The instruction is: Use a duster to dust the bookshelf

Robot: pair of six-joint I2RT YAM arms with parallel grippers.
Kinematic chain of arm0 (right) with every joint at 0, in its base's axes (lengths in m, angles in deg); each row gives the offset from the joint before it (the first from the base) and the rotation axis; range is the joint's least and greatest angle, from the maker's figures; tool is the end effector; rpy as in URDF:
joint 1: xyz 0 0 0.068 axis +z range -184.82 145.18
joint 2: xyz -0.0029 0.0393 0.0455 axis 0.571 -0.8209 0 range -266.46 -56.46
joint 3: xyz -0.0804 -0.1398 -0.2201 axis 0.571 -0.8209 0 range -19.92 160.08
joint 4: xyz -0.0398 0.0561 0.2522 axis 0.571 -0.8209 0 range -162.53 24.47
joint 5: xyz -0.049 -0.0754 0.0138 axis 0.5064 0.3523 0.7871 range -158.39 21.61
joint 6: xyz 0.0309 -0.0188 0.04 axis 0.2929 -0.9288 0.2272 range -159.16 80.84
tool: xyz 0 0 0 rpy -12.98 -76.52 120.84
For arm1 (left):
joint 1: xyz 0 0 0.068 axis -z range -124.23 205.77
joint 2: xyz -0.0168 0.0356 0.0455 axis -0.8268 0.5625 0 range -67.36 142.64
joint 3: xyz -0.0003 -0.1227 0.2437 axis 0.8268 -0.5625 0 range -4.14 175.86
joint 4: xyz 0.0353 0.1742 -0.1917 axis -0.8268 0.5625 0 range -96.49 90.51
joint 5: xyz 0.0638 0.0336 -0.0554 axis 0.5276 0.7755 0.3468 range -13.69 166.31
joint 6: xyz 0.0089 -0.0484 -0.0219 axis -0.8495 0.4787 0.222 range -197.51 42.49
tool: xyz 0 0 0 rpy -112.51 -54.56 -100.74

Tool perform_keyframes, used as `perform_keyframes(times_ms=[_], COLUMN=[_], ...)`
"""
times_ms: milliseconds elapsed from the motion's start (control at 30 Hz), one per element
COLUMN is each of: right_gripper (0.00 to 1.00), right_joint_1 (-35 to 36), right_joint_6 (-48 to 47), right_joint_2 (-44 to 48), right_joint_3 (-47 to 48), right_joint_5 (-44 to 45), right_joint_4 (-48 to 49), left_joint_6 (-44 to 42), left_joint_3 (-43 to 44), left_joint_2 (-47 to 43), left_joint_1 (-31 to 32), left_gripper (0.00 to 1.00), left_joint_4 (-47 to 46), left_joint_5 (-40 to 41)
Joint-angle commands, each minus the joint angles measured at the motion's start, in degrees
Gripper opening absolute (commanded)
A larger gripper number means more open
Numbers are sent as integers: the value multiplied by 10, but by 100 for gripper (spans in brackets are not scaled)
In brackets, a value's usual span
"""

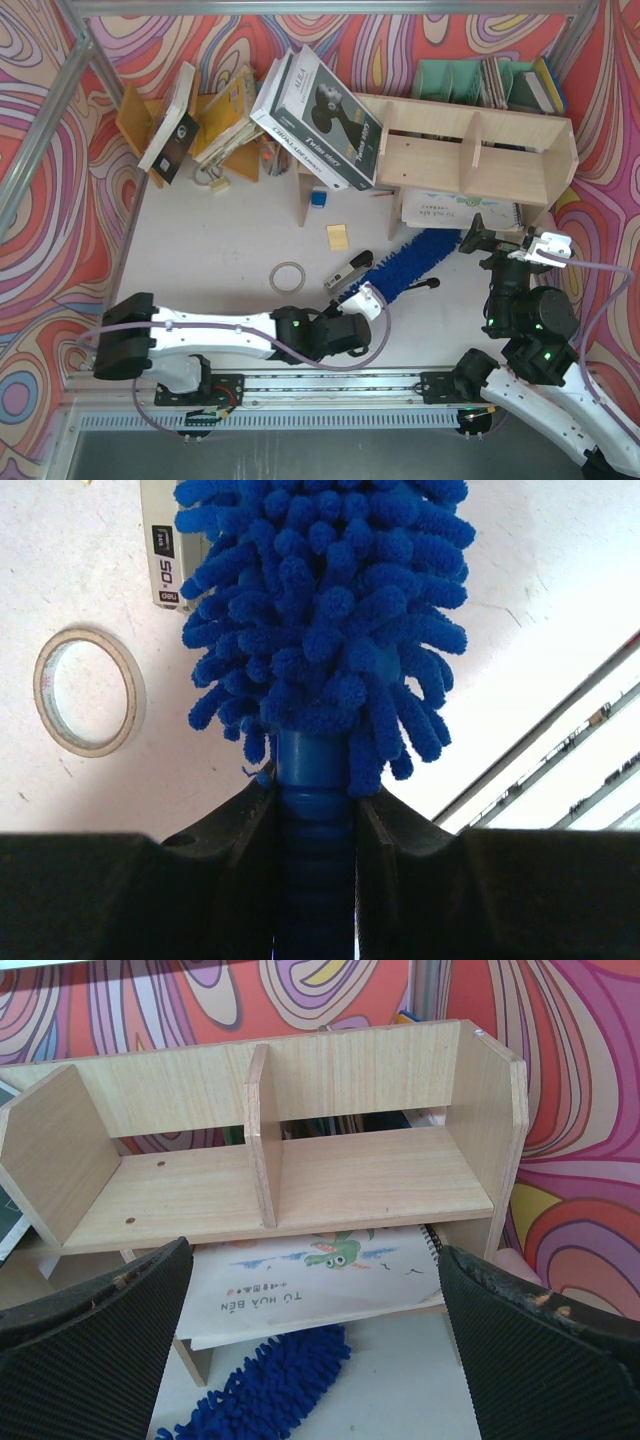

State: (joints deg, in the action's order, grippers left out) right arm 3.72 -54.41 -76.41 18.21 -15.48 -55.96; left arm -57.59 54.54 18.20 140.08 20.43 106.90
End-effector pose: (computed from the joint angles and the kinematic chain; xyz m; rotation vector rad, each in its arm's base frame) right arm 0.0728 0.0216 0.3815 0.2808 1.2566 -0.1521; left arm 0.0485 -0.3037 0.2350 1.0693 2.0908 -0.2107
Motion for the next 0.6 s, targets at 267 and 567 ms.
perform_keyframes(times_ms=[267, 567], right_gripper=[99, 99], right_joint_1=[-2, -2], right_joint_6=[-8, -9], right_joint_2=[6, 3], right_joint_3=[3, 3], right_joint_5=[8, 12], right_joint_4=[9, 11], left_joint_6=[-103, -98], left_joint_3=[-95, -108], left_joint_2=[-189, -281], left_joint_1=[29, 31], left_gripper=[0, 0], left_joint_4=[-75, -16], left_joint_5=[-30, -65])
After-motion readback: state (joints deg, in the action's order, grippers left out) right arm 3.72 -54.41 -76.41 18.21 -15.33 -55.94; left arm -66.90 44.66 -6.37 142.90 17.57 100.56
